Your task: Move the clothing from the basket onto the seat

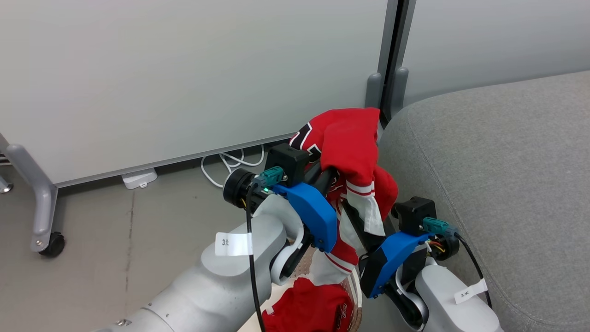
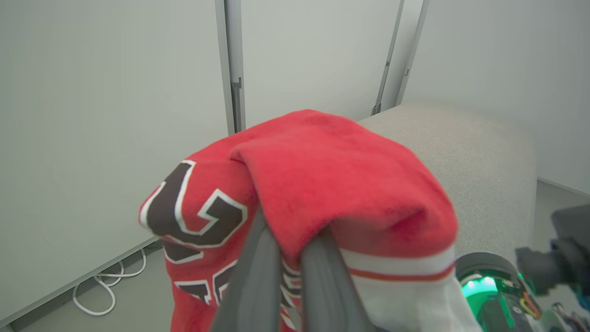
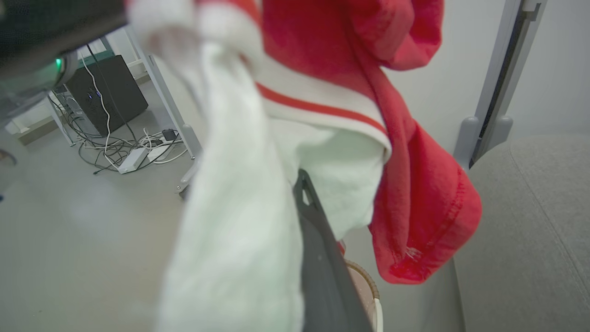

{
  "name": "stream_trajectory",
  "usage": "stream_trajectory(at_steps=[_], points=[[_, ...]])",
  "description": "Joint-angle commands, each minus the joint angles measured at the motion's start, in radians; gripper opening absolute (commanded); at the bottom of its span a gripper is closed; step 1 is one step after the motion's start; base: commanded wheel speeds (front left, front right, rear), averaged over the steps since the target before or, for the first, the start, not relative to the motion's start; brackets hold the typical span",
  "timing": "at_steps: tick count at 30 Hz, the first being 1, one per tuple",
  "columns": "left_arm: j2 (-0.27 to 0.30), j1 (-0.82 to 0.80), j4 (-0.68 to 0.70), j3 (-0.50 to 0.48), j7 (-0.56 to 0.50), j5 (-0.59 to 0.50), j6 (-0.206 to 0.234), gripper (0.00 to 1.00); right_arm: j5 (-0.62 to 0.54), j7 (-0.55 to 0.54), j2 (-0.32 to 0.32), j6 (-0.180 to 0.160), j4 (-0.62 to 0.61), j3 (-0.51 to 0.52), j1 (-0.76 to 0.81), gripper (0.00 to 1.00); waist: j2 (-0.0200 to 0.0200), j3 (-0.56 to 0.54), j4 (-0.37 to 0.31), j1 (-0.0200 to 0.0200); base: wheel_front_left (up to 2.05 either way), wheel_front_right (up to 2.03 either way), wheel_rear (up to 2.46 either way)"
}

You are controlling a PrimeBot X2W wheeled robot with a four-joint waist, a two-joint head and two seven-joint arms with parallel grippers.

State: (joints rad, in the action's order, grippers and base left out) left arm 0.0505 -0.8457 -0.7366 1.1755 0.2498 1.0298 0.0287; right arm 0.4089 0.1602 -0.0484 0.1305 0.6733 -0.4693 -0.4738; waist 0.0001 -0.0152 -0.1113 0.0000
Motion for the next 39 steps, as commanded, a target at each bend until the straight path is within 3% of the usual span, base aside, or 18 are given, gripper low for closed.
stream_trajectory(at_steps=[1,8,9,10,27,31,39], points=[[0.000,-0.019,-0.002,0.003,0.008,0.005,0.000,0.00,0.006,0.008,-0.004,0.000,0.005,-0.001,-0.017,0.00,-0.0001,0.000,-0.001,0.0000,0.00,0.00,0.00],[0.000,-0.025,-0.008,0.012,0.011,0.014,0.006,0.00,0.010,0.009,-0.004,0.000,0.009,-0.004,-0.018,0.00,-0.0001,0.000,-0.003,0.0000,0.00,0.00,0.00],[0.000,-0.025,-0.008,0.012,0.012,0.015,0.007,0.46,0.011,0.010,-0.004,0.000,0.010,-0.004,-0.018,0.00,-0.0001,0.000,-0.003,0.0000,0.00,0.00,0.00],[0.000,-0.026,-0.009,0.013,0.012,0.015,0.007,1.00,0.012,0.010,-0.004,0.000,0.011,-0.005,-0.017,0.00,-0.0001,0.000,-0.003,0.0000,0.00,0.00,0.00],[0.000,-0.027,-0.018,0.027,0.015,0.015,0.011,1.00,0.021,0.017,-0.003,0.000,0.018,-0.010,-0.020,0.00,-0.0001,0.003,-0.004,0.0000,0.00,0.00,0.00],[0.006,-0.005,-0.007,0.002,0.016,-0.039,0.010,1.00,0.017,0.019,-0.003,0.000,0.018,-0.002,-0.021,0.00,-0.0001,0.006,-0.001,0.0000,0.00,0.00,0.00],[0.080,0.157,0.126,-0.141,0.017,-0.218,-0.013,1.00,0.002,0.026,-0.003,0.000,0.006,0.031,-0.007,0.00,-0.0001,0.011,0.006,0.0000,0.00,0.00,0.00]])
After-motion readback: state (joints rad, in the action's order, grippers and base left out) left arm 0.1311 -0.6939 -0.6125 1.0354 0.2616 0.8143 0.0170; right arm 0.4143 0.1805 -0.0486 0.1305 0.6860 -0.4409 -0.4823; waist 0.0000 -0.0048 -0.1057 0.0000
